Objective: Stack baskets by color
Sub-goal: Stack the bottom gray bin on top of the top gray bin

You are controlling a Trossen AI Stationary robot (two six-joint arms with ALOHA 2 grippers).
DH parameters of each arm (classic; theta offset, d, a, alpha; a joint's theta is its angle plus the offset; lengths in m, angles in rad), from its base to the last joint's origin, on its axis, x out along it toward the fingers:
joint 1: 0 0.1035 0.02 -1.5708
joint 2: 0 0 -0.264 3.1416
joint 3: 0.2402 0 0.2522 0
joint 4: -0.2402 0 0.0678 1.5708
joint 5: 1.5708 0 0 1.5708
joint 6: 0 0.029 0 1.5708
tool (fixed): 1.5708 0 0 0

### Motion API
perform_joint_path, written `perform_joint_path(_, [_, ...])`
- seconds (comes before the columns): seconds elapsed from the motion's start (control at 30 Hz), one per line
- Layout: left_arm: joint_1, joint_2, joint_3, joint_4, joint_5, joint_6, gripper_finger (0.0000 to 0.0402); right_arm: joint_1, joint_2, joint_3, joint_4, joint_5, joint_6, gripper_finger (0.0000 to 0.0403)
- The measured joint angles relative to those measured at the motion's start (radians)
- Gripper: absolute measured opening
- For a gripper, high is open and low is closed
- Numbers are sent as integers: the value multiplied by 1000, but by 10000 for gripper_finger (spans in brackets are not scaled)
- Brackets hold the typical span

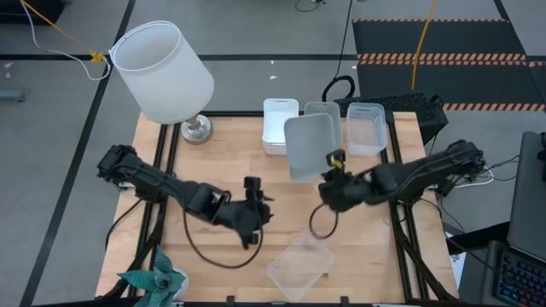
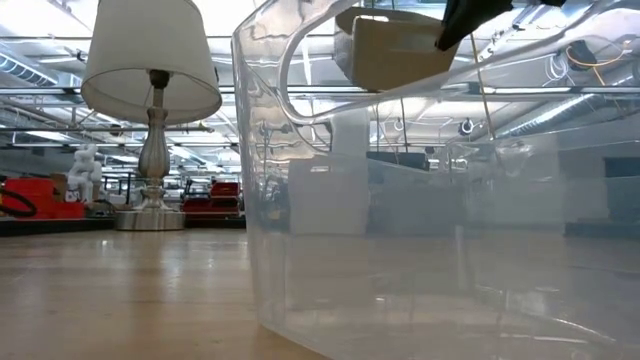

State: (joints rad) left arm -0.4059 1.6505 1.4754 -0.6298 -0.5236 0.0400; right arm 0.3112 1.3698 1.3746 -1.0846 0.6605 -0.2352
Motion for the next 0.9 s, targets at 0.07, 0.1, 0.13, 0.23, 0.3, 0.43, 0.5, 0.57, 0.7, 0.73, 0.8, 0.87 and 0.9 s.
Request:
perform_joint_path(0.07, [-37, -2, -12, -42, 0, -85, 207, -46, -52, 0, 0, -68, -77, 2])
perform_joint_path(0.1, [-57, -2, -29, -55, -2, -118, 207, -76, -77, 0, 7, -99, -109, 1])
perform_joint_path(0.13, [-77, -2, -51, -55, -7, -143, 207, -110, -103, 0, 14, -130, -139, 1])
perform_joint_path(0.23, [-134, 0, -133, 8, -24, -177, 207, -221, -165, 0, 16, -234, -234, 1])
perform_joint_path(0.3, [-166, 0, -190, 77, -40, -180, 207, -296, -196, 0, 20, -297, -293, 1])
perform_joint_path(0.43, [-202, 0, -278, 186, -71, -180, 207, -430, -242, 0, 36, -392, -383, 1])
perform_joint_path(0.5, [-207, 0, -305, 236, -86, -180, 207, -487, -253, 0, 46, -437, -420, 1])
perform_joint_path(0.57, [-206, 0, -321, 265, -89, -180, 207, -536, -252, 0, 63, -472, -455, 1])
perform_joint_path(0.7, [-194, 0, -322, 292, -90, -182, 207, -622, -242, 1, 80, -549, -523, 2])
perform_joint_path(0.73, [-192, 0, -322, 293, -90, -184, 207, -640, -239, 1, 87, -561, -537, 2])
perform_joint_path(0.8, [-188, 0, -322, 295, -90, -193, 207, -675, -235, 1, 90, -585, -557, 2])
perform_joint_path(0.87, [-186, 0, -322, 295, -90, -196, 207, -709, -232, 1, 98, -622, -567, 3])
perform_joint_path(0.9, [-186, 0, -322, 295, -90, -198, 207, -725, -232, 1, 100, -639, -569, 3])
